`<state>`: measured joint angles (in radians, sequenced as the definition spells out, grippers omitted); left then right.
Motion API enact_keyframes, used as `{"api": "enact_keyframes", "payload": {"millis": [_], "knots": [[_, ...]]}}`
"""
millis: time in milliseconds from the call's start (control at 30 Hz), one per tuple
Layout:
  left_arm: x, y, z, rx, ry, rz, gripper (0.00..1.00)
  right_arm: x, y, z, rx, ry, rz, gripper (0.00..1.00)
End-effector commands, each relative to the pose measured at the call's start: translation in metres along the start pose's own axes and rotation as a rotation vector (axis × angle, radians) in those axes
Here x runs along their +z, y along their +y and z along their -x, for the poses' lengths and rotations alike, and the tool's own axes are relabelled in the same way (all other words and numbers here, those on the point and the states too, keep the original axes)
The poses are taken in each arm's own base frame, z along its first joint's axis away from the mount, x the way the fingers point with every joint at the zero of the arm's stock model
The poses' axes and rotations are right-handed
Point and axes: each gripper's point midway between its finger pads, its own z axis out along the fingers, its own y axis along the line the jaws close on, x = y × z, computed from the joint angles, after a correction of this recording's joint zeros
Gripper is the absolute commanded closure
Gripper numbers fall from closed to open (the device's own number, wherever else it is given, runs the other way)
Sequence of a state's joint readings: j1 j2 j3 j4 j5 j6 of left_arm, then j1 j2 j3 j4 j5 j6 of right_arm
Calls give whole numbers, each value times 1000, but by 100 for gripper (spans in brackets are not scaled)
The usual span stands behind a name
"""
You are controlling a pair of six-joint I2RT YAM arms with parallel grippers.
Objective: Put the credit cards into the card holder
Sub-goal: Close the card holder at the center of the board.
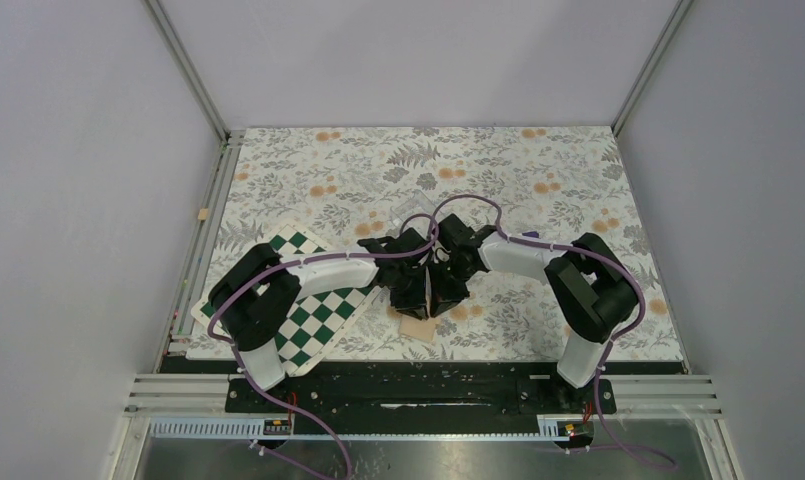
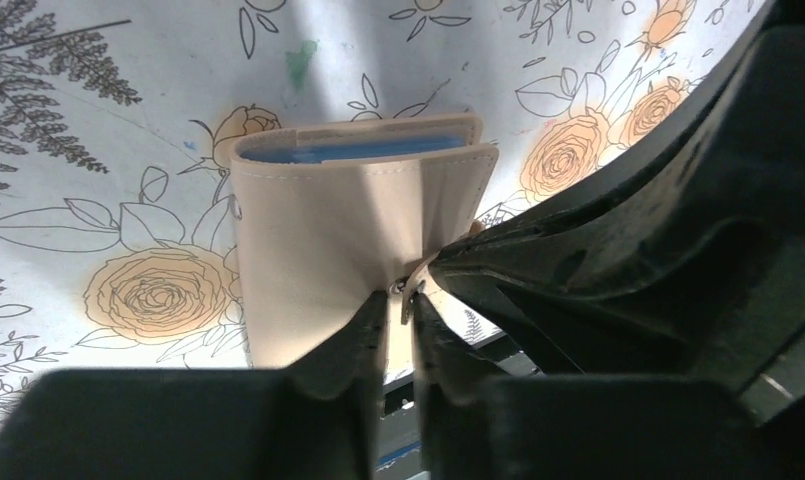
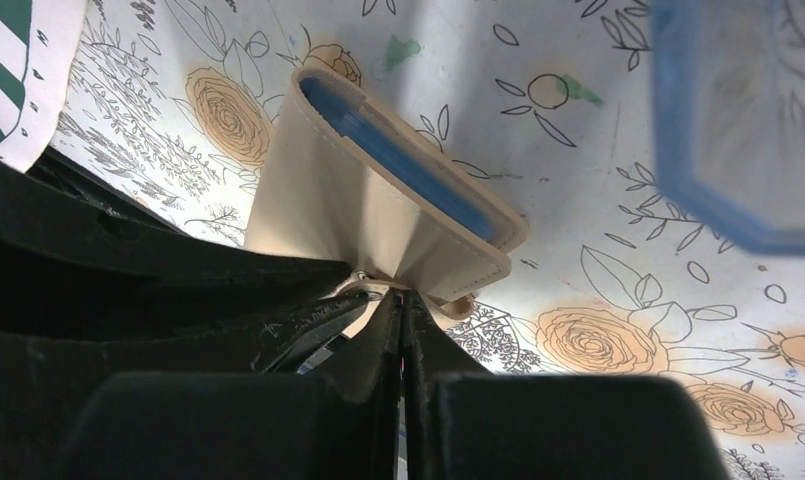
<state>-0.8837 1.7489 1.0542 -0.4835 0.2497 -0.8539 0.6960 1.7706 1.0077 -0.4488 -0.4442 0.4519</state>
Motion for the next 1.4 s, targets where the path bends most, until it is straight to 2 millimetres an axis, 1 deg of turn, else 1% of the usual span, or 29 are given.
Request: {"api": "enact_keyframes", "payload": {"millis": [0, 33, 100, 200, 300, 367, 500, 600, 733, 833, 900, 967, 1067, 1367], "knots": [[-10, 7, 6, 35, -45, 48, 78, 12, -21, -13, -24, 42, -134, 100], [-12, 7, 7, 37, -53, 54, 75, 12, -21, -13, -22, 41, -137, 100], [-15, 7, 9, 40, -61, 60, 75, 12, -22, -13, -21, 41, -139, 100], [-15, 8, 9, 40, -67, 67, 81, 12, -21, -13, -17, 38, -133, 100], [-10, 12, 7, 31, -53, 81, 88, 12, -16, -13, -9, 33, -111, 100], [-6, 14, 5, 25, -45, 81, 90, 12, -13, -13, 0, 30, -93, 100], [-3, 13, 4, 9, -46, 63, 89, 11, -7, -12, 13, 20, -65, 100], [-3, 12, 3, 1, -51, 52, 86, 10, -3, -12, 26, 12, -44, 100], [-5, 8, 4, -16, -60, 20, 87, 6, 2, -9, 32, -11, -27, 100], [-9, 2, 6, -33, -71, -18, 87, 7, 2, -9, 36, -11, -32, 100], [-15, -3, 9, -47, -89, -49, 87, 9, 0, -10, 42, -4, -37, 100], [-22, -9, 12, -62, -110, -92, 83, 11, -2, -11, 48, 2, -43, 100], [-25, -15, 13, -95, -116, -149, 79, 12, -5, -13, 52, 8, -49, 100], [-12, -13, 9, -109, -82, -159, 86, 13, -5, -13, 51, 11, -49, 100]]}}
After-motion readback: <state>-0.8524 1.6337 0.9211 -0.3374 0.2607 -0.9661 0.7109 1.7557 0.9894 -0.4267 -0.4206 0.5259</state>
